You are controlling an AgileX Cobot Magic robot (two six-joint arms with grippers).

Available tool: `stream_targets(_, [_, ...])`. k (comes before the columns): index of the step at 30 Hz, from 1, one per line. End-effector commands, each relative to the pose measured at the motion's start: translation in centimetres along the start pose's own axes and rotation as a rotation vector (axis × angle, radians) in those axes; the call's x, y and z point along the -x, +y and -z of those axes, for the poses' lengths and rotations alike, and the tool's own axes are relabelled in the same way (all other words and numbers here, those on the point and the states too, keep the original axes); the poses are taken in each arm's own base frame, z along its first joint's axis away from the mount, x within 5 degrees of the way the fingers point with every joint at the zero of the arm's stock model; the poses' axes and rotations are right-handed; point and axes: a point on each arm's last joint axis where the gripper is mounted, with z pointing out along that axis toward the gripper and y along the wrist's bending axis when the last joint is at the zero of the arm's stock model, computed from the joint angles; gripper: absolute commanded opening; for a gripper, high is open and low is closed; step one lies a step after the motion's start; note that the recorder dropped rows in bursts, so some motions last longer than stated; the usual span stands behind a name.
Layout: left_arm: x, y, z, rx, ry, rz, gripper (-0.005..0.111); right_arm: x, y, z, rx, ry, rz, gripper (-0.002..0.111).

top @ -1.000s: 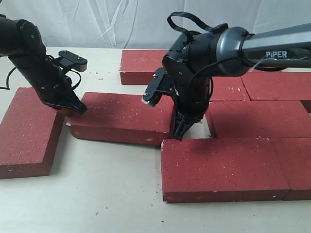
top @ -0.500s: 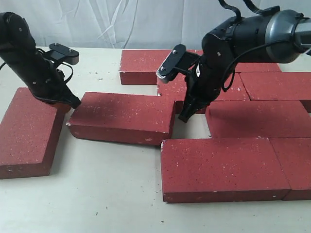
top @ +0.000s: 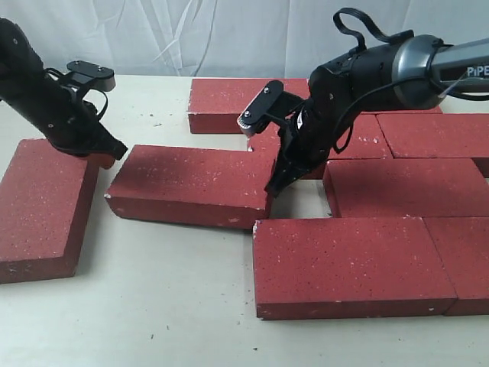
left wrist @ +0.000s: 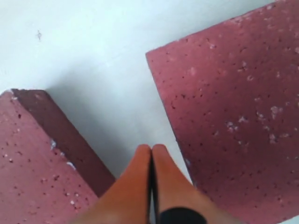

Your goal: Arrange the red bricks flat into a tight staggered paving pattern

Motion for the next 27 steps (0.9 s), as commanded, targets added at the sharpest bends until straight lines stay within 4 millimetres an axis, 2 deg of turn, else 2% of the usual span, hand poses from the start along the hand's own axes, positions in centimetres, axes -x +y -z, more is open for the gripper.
stream_targets(1, [-0.8,-0.1,-1.0,-0.041,0.048,-0.013,0.0,0.4,0.4,0.0,0.011,-0.021,0.023,-0.001])
stream_targets(5, [-0.6,0.3,-1.8,-0.013,0.021,-0.003,0.0,0.8,0.8,0.0,0.014,-0.039,0.04,-0.001])
stream_targets(12, [-0.9,-0.1,-1.7,-0.059,0.056,0.01,0.0,1.8,1.5,0.1,0.016,-0.116,0.031,-0.001])
stream_targets(17, [-1.0,-0.2,-1.7,-0.069,0.068,0.01,0.0,1.8,1.4,0.1,0.014,-0.112,0.037,-0.001])
stream_targets(22, [-1.1,-0.3,-0.6,-0.062,0.078,-0.017,0.0,1.8,1.3,0.0,0.006,-0.122,0.041,-0.001])
stream_targets(27, [-0.5,-0.5,0.8,-0.047,0.019,-0.01,0.0,1.8,1.5,-0.8,0.01,-0.12,0.036,-0.001])
